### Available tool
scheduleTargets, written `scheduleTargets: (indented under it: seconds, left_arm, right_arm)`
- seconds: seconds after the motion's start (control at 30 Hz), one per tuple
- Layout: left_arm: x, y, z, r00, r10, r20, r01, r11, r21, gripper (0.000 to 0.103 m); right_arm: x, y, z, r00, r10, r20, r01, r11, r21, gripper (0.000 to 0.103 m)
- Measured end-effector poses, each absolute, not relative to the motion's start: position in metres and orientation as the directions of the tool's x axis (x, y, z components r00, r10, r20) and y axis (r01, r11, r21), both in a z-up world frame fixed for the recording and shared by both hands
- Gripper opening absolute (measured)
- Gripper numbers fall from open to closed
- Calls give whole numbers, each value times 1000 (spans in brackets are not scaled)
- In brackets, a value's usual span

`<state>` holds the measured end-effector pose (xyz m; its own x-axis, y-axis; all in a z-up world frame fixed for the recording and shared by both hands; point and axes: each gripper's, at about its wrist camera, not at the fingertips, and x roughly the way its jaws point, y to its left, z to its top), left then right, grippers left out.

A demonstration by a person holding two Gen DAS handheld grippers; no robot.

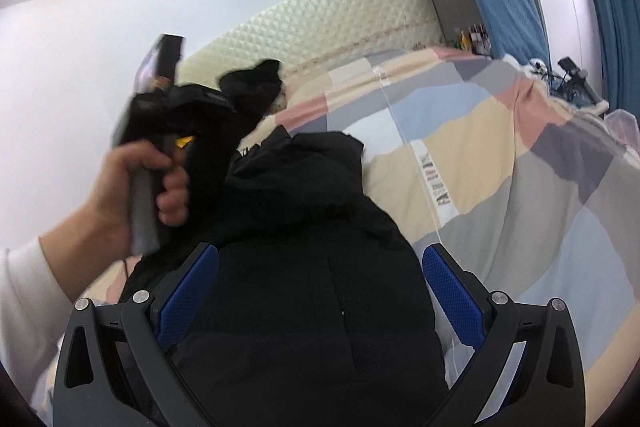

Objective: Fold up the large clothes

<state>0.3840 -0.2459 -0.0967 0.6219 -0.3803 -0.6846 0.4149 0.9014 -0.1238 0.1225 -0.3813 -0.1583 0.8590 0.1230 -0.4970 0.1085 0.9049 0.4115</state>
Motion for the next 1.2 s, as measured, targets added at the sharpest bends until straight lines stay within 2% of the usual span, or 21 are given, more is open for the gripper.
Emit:
scheduleTargets:
  seconds: [0.17, 0.37, 0.53, 0.7, 0.8, 0.83, 0.9, 0.97, 1.03, 1.07, 1.2]
  left_arm:
    - [390, -271, -142, 599, -339, -726, 429, 901, -67, 5]
    - [407, -285, -180, 552, -296, -779, 399, 915, -65, 5]
    - [405, -283, -181, 550, -310, -776, 402, 912, -80, 8]
    - [394, -272, -162, 532, -349, -771, 418, 901, -119, 9]
    - [380, -269, -145, 556, -363, -748, 453, 887, -94, 10]
    - [377, -268, -139, 560, -364, -744, 460, 884, -86, 13]
    - [372, -264, -130, 557, -365, -747, 462, 882, -86, 26]
    - [368, -255, -122, 542, -378, -750, 453, 884, -117, 64]
    - [362, -245, -111, 569, -392, -723, 449, 885, -126, 85]
    - [356, -239, -102, 595, -401, -696, 453, 883, -121, 85]
    - [351, -212, -82, 610, -405, -681, 441, 888, -133, 85]
  right_arm:
    - [126, -381, -162, 858, 116, -500, 113, 907, 405, 103]
    - [131, -386, -169, 852, 122, -509, 125, 897, 423, 103]
    - [131, -381, -170, 851, 117, -513, 120, 906, 406, 103]
    - [129, -380, -169, 855, 93, -511, 134, 911, 389, 103]
    - [127, -376, -168, 855, 81, -513, 134, 920, 369, 103]
    - [126, -374, -167, 855, 77, -512, 134, 922, 363, 103]
    - [125, -373, -165, 857, 71, -511, 134, 926, 353, 103]
    - [124, -371, -164, 857, 63, -512, 135, 931, 340, 103]
    - [123, -368, -163, 857, 55, -512, 135, 935, 327, 103]
    - [122, -368, -162, 858, 54, -512, 133, 938, 321, 103]
    - [127, -360, -156, 864, 56, -501, 106, 952, 288, 103]
